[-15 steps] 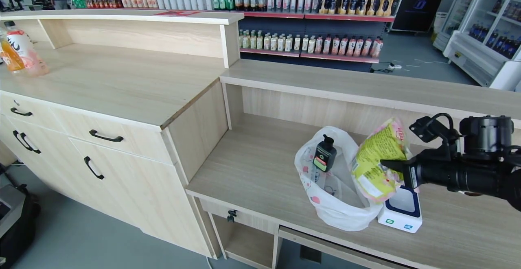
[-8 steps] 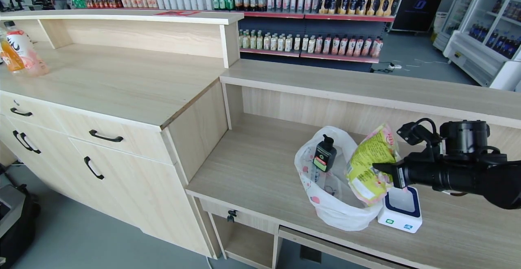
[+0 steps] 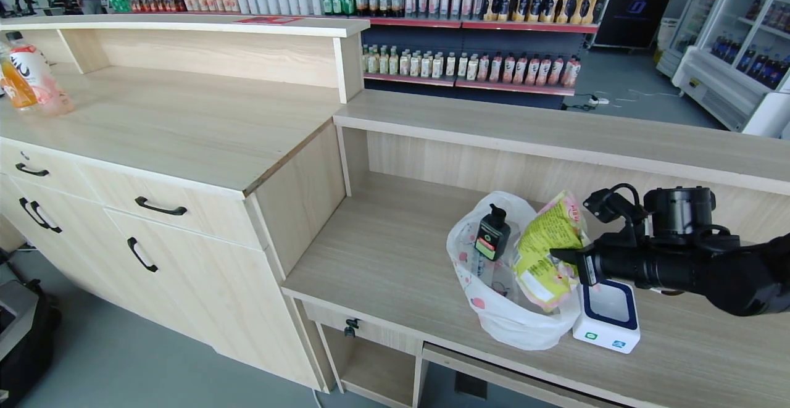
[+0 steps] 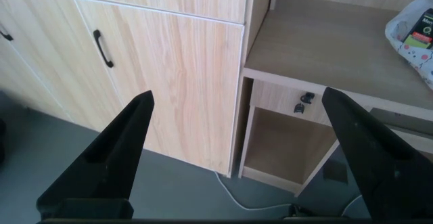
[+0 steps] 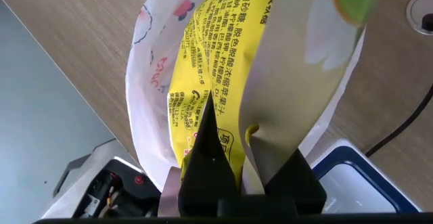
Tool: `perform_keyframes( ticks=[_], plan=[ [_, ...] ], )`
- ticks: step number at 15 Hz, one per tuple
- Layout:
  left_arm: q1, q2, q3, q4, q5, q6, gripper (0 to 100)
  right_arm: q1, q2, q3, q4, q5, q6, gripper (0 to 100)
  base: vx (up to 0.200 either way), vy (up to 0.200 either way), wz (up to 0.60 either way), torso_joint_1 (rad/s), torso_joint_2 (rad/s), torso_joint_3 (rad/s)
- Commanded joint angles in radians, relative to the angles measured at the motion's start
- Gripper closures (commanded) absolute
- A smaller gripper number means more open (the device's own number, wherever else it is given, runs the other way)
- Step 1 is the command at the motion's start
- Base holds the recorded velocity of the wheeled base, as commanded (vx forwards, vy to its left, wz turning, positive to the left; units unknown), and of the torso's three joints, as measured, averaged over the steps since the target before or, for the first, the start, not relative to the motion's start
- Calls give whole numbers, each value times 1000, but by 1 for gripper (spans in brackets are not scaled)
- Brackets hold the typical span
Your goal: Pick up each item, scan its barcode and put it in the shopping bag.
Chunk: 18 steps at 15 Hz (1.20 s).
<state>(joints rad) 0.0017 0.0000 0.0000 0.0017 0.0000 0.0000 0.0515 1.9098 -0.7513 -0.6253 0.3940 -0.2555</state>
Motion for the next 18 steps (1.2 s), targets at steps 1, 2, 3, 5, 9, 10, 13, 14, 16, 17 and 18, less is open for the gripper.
perform_keyframes(
  ticks=[1,2,3,5,9,10,13,14,16,17,18],
  plan=[
    [0,2,0,0,0,0,0,4,25,-3,-1,2,-4,100,0,0,0,0,0,0],
    [0,2,0,0,0,0,0,4,37,4,-1,2,-8,100,0,0,0,0,0,0],
    [0,2,0,0,0,0,0,2,45,10,-1,2,-11,100,0,0,0,0,0,0],
    [0,2,0,0,0,0,0,-1,68,10,-11,2,-13,100,0,0,0,0,0,0],
    [0,2,0,0,0,0,0,-1,104,16,-54,2,-97,100,0,0,0,0,0,0],
    [0,2,0,0,0,0,0,-1,109,20,-56,2,-119,100,0,0,0,0,0,0],
    [0,2,0,0,0,0,0,-1,121,26,-74,2,-163,100,0,0,0,0,0,0],
    [0,2,0,0,0,0,0,1,121,26,-74,2,-163,100,0,0,0,0,0,0],
    [0,2,0,0,0,0,0,2,123,24,-74,2,-162,100,0,0,0,0,0,0],
    [0,2,0,0,0,0,0,2,124,24,-80,2,-162,100,0,0,0,0,0,0],
    [0,2,0,0,0,0,0,1,129,23,-83,2,-160,100,0,0,0,0,0,0]
  ],
)
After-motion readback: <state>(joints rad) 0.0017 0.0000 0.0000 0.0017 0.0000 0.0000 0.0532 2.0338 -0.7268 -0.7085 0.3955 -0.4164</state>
